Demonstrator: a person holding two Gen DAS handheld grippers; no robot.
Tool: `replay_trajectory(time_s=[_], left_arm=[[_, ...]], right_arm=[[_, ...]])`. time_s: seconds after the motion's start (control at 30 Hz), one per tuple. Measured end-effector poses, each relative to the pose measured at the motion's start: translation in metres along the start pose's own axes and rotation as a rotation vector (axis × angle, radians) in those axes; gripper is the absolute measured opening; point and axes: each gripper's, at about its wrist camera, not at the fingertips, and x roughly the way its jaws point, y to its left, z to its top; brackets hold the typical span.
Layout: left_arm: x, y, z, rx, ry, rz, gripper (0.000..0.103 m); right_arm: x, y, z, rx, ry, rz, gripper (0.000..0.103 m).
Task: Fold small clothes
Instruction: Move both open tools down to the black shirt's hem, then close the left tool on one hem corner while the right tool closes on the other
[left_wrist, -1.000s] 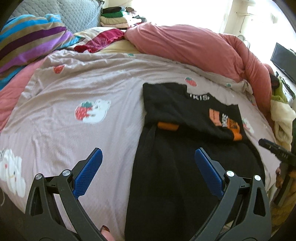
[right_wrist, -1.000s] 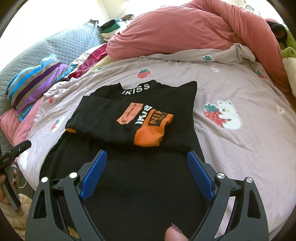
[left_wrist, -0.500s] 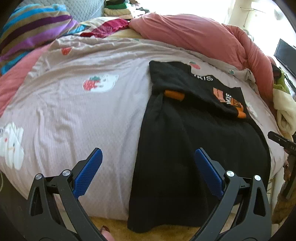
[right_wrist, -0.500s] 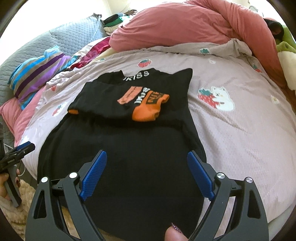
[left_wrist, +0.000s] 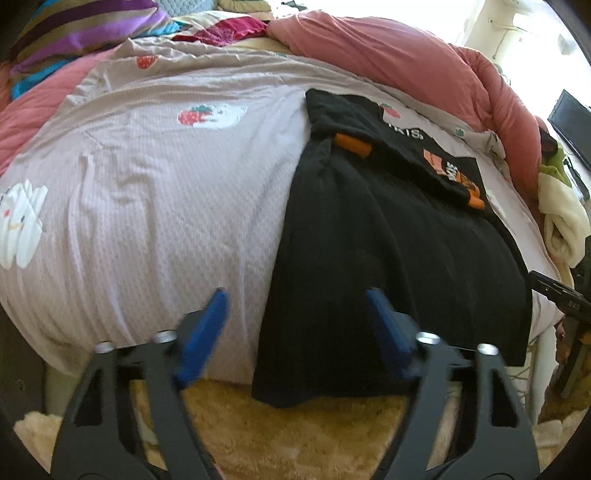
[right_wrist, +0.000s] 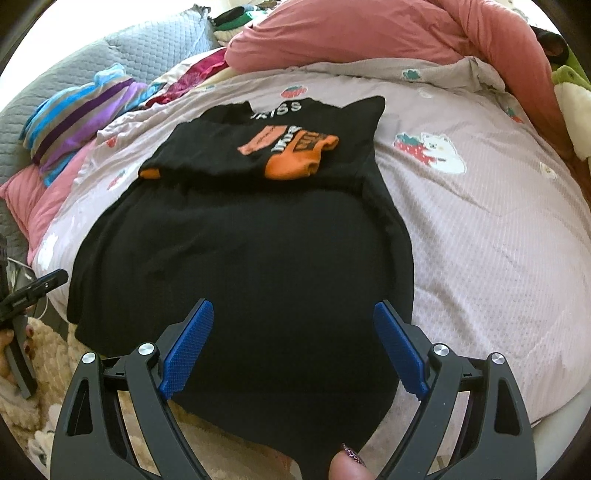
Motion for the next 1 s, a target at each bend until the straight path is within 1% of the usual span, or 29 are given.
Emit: replay_trajectory(time_s=[0.2, 0.27, 0.37, 0.47, 0.5, 0.53, 0.57, 0.63, 0.67, 0.73, 0.8, 0.9, 1.0], left_arm=[[0.010, 0.000, -0.014, -0.014, 0.052, -0.011, 0.059], [0.014, 0.001, -0.016, -0.025, 0.062, -0.017, 0.059], [0.016, -0.001, -0.017, -0.022, 0.061, -0.007, 0.058], [0.017, -0.002, -0.017, -0.020, 0.059, 0.016, 0.047], [0.017, -0.002, -0.018, -0.017, 0.057, 0.019, 0.038], [0.016, -0.002, -0.018, -0.015, 0.055, 0.009, 0.025], [0.016, -0.003, -0.018, -0.015, 0.055, 0.005, 0.024], [0.015, -0.005, -0.019, 0.002, 0.049, 0.028, 0.016], [0.014, -0.005, -0.019, 0.001, 0.043, 0.029, 0.014], [0.011, -0.001, -0.019, -0.012, 0.032, 0.017, 0.004], [0.005, 0.004, -0.018, -0.038, 0.015, -0.004, 0.003], [-0.006, 0.012, -0.019, -0.078, -0.021, -0.004, 0.003], [-0.007, 0.019, -0.021, -0.109, -0.021, -0.015, 0.003]], right_arm=[[0.000, -0.001, -0.013, 0.000, 0.023, -0.001, 0.088], [0.000, -0.002, -0.017, -0.001, 0.032, -0.002, 0.088], [-0.002, -0.003, -0.023, -0.001, 0.038, -0.002, 0.088], [-0.007, -0.005, -0.028, 0.000, 0.028, -0.005, 0.088], [-0.009, -0.006, -0.029, 0.004, 0.020, -0.002, 0.088], [-0.011, -0.006, -0.031, 0.007, 0.017, 0.001, 0.088], [-0.012, -0.007, -0.033, 0.008, 0.015, 0.002, 0.088], [-0.013, -0.010, -0.036, 0.017, 0.015, 0.000, 0.088], [-0.013, -0.010, -0.036, 0.023, 0.016, 0.001, 0.088], [-0.014, -0.012, -0.039, 0.030, 0.016, 0.003, 0.088], [-0.015, -0.012, -0.041, 0.023, 0.020, -0.001, 0.088], [-0.018, -0.015, -0.046, 0.024, 0.027, -0.016, 0.088], [-0.020, -0.024, -0.053, 0.046, 0.046, -0.032, 0.088]])
